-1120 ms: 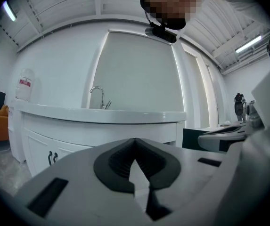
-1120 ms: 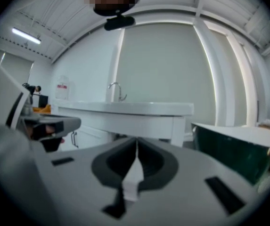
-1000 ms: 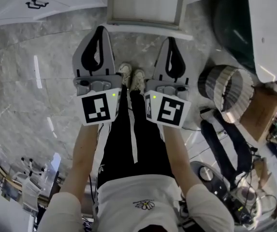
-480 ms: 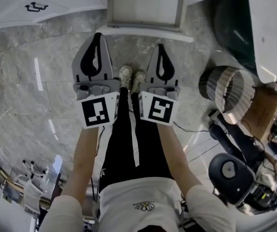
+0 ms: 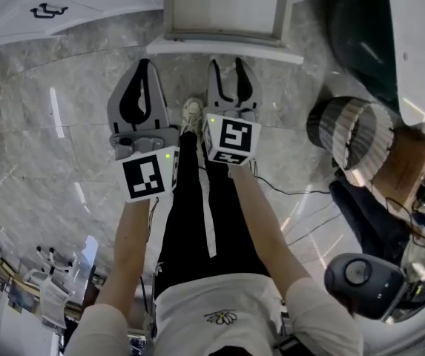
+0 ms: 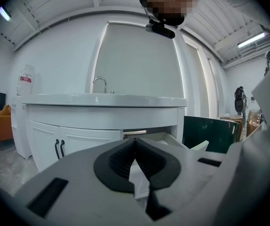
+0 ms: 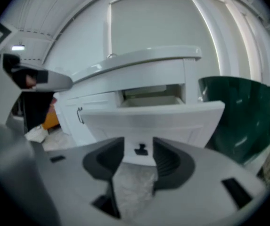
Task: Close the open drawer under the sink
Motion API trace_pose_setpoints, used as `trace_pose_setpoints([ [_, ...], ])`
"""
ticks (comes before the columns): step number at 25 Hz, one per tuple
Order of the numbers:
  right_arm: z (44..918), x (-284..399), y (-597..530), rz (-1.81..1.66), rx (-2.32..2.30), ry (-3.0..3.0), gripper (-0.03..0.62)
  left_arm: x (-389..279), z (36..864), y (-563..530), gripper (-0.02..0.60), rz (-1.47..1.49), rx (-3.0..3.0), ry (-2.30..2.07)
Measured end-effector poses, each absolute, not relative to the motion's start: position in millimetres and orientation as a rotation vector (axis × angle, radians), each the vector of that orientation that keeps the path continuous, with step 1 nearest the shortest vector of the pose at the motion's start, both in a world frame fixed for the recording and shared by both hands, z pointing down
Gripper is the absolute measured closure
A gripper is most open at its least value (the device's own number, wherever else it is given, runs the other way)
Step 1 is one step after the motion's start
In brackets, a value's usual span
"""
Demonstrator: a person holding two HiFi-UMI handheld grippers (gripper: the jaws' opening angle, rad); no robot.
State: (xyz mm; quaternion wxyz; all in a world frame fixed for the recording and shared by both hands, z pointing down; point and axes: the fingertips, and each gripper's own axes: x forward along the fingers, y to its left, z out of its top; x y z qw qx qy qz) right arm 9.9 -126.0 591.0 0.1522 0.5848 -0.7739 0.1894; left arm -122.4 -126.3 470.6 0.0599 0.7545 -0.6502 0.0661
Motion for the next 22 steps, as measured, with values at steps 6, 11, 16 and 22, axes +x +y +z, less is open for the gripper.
trace_pose_setpoints([
  [6, 634, -1, -137, 0.626, 1.672, -2.111, 0.370, -127, 480, -125, 0.561, 0.208, 2.263, -1.952],
  [11, 652, -2, -144, 0.615, 1.673, -2.077, 0.367, -131, 492, -127, 0.561, 0.235, 2.263, -1.941],
  [16, 658, -5, -153, 0.603, 1.681, -2.074, 0.367, -134, 506, -128, 0.560, 0.256, 2.252, -1.915],
  [22, 655, 2, -159, 0.625, 1.711, -2.034, 0.431, -133, 507, -132, 0.561, 0.280, 2.274, -1.895],
])
